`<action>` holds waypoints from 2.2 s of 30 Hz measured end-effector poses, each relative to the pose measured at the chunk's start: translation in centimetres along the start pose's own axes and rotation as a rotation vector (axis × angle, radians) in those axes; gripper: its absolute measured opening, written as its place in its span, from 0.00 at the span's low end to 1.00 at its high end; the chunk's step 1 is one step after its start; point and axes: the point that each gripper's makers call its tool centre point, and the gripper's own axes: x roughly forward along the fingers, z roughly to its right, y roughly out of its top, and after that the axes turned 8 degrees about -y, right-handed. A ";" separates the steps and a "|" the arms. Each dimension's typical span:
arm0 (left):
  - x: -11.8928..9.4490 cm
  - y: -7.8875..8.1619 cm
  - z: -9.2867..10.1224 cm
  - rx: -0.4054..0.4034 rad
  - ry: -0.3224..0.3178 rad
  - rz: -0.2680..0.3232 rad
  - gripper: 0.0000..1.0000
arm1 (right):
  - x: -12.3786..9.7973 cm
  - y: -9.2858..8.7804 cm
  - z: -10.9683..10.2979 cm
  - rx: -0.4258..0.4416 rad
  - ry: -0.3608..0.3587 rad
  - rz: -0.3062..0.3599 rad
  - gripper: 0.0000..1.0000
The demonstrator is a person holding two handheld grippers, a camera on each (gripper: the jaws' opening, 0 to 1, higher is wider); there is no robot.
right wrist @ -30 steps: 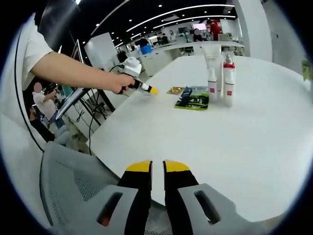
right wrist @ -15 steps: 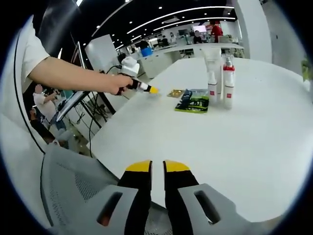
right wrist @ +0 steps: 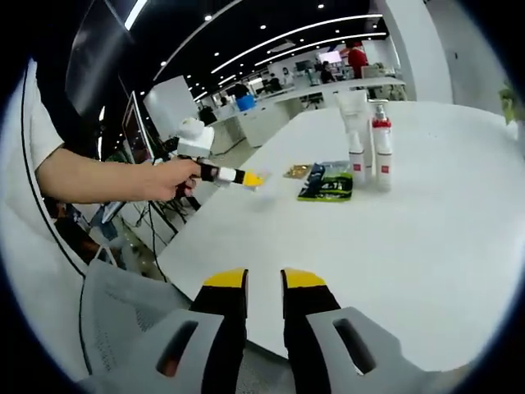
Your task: Arrange the skincare products in the storage area until every visible bottle or jar stands upright without overlapping.
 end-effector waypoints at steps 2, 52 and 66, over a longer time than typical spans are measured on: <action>-0.3 -1.5 2.6 -0.014 -0.061 0.001 0.42 | -0.1 0.1 0.0 0.007 0.001 0.005 0.15; -4.6 -5.9 24.4 0.362 -0.580 0.074 0.43 | -1.2 1.1 -1.1 0.288 0.125 -0.019 0.00; -7.2 -6.5 23.6 -0.335 -0.915 0.169 0.24 | -2.3 1.3 -3.5 0.376 0.283 -0.059 0.00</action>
